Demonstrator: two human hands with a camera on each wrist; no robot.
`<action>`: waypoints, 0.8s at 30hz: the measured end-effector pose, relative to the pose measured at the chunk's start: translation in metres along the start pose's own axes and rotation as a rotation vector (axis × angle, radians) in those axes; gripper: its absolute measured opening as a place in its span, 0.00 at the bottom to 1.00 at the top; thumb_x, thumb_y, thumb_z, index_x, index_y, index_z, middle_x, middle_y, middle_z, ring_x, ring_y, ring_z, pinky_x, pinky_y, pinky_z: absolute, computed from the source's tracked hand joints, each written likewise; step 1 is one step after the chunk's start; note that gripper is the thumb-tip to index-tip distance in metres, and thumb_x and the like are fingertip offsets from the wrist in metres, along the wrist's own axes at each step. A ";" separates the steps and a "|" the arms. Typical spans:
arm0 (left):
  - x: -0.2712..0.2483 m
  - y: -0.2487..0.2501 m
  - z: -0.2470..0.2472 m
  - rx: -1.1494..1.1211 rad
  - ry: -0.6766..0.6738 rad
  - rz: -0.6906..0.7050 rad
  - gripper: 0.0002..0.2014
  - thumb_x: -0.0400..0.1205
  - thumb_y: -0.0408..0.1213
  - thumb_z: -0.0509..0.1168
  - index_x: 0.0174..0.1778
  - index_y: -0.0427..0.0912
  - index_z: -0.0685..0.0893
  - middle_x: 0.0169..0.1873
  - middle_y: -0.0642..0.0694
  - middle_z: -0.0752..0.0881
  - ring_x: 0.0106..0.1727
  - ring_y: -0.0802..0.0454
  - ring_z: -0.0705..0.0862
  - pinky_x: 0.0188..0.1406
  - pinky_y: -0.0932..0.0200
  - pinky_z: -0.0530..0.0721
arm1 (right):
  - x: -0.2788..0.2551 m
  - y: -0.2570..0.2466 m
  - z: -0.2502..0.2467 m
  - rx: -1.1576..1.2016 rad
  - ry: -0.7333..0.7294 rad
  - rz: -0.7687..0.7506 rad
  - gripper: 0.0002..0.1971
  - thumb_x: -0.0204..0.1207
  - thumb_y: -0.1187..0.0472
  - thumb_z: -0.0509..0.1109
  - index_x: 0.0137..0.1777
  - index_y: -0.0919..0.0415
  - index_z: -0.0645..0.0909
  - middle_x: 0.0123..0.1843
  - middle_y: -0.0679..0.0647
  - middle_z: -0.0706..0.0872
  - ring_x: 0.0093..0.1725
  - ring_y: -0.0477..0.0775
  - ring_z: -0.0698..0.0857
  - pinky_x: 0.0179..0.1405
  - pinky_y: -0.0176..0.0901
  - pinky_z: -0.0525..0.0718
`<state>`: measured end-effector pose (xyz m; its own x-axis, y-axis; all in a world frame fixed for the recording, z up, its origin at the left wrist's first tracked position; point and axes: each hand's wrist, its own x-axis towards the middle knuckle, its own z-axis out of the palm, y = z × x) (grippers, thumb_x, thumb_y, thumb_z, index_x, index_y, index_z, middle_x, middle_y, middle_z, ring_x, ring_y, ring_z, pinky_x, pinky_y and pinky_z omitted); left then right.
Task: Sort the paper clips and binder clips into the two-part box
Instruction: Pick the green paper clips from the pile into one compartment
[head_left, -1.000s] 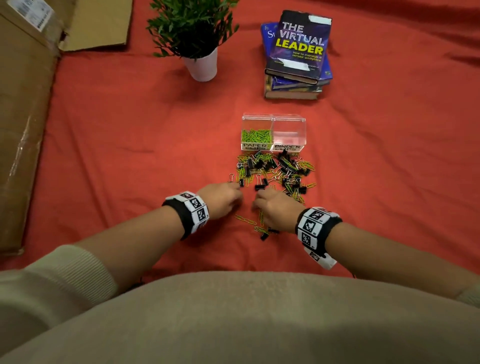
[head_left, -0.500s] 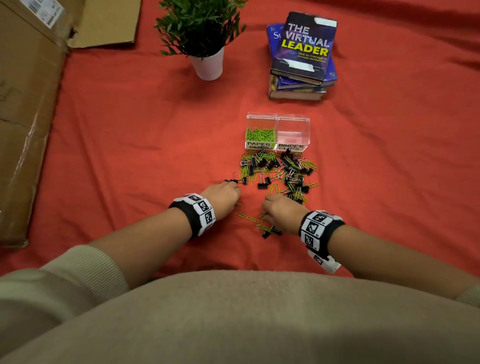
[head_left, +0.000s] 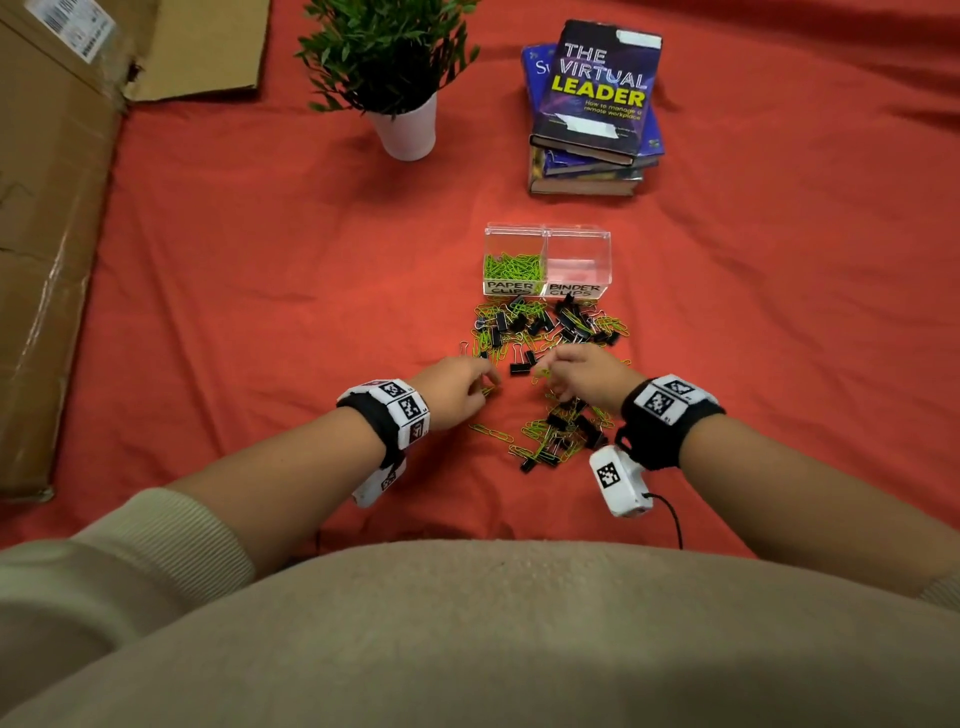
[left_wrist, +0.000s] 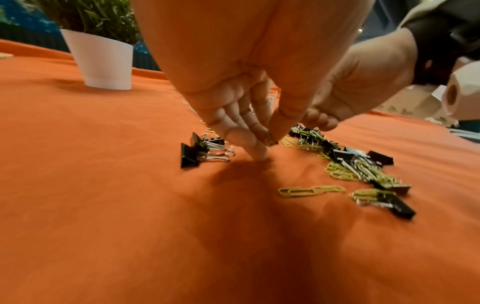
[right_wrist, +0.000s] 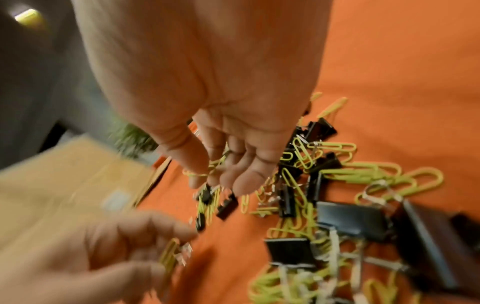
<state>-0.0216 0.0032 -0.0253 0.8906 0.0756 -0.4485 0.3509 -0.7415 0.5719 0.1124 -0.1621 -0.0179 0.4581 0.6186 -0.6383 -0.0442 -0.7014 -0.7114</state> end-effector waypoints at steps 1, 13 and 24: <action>0.002 0.001 0.000 -0.012 -0.004 -0.001 0.13 0.78 0.30 0.62 0.56 0.44 0.84 0.42 0.46 0.83 0.41 0.52 0.77 0.45 0.59 0.76 | -0.001 -0.003 -0.001 0.134 -0.024 0.035 0.12 0.77 0.71 0.57 0.42 0.62 0.82 0.34 0.55 0.81 0.31 0.51 0.77 0.28 0.40 0.77; -0.004 0.009 0.015 0.202 -0.126 -0.052 0.07 0.79 0.43 0.63 0.39 0.45 0.74 0.41 0.43 0.84 0.43 0.45 0.80 0.42 0.56 0.75 | -0.011 0.000 0.025 -0.863 -0.080 -0.192 0.09 0.75 0.55 0.65 0.41 0.61 0.80 0.46 0.59 0.86 0.45 0.58 0.83 0.42 0.46 0.82; -0.007 0.004 0.022 0.485 -0.154 0.046 0.10 0.81 0.39 0.60 0.54 0.40 0.78 0.55 0.39 0.84 0.59 0.38 0.82 0.55 0.47 0.82 | -0.010 0.015 0.041 -1.181 -0.132 -0.275 0.17 0.80 0.55 0.62 0.60 0.68 0.77 0.61 0.63 0.81 0.64 0.63 0.76 0.62 0.53 0.77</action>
<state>-0.0328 -0.0154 -0.0352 0.8362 -0.0363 -0.5472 0.1053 -0.9686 0.2251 0.0713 -0.1643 -0.0346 0.2286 0.7803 -0.5821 0.9057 -0.3897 -0.1668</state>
